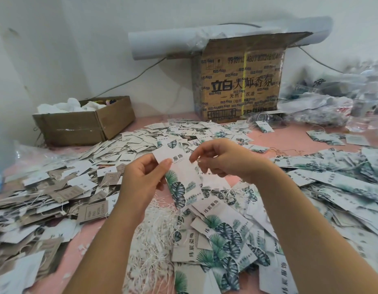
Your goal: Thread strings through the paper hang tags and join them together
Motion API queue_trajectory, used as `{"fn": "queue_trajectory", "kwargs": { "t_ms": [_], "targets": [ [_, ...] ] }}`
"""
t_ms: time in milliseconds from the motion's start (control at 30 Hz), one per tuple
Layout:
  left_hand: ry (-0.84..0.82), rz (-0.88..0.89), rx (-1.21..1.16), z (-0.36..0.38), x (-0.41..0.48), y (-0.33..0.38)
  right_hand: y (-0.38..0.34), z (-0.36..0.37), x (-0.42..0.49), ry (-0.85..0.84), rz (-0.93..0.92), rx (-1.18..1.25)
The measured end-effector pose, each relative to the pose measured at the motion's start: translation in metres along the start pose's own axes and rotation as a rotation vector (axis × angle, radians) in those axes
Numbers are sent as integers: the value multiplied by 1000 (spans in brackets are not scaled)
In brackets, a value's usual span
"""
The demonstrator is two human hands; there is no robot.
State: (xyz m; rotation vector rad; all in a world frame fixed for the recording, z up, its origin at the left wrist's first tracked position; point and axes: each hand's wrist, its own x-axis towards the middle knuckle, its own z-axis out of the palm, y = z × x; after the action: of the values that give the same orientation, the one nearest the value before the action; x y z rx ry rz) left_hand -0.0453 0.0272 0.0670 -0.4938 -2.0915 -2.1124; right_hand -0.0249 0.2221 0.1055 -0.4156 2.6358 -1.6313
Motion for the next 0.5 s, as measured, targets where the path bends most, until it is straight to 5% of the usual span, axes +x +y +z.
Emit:
{"fn": "queue_trajectory", "kwargs": {
  "t_ms": [233,500],
  "targets": [
    [-21,34,29,3,-3,8,-4,-5,1,186,-195,211],
    [-27,54,51,8,-6,16,-9,2,4,242,-290,83]
  ]
}}
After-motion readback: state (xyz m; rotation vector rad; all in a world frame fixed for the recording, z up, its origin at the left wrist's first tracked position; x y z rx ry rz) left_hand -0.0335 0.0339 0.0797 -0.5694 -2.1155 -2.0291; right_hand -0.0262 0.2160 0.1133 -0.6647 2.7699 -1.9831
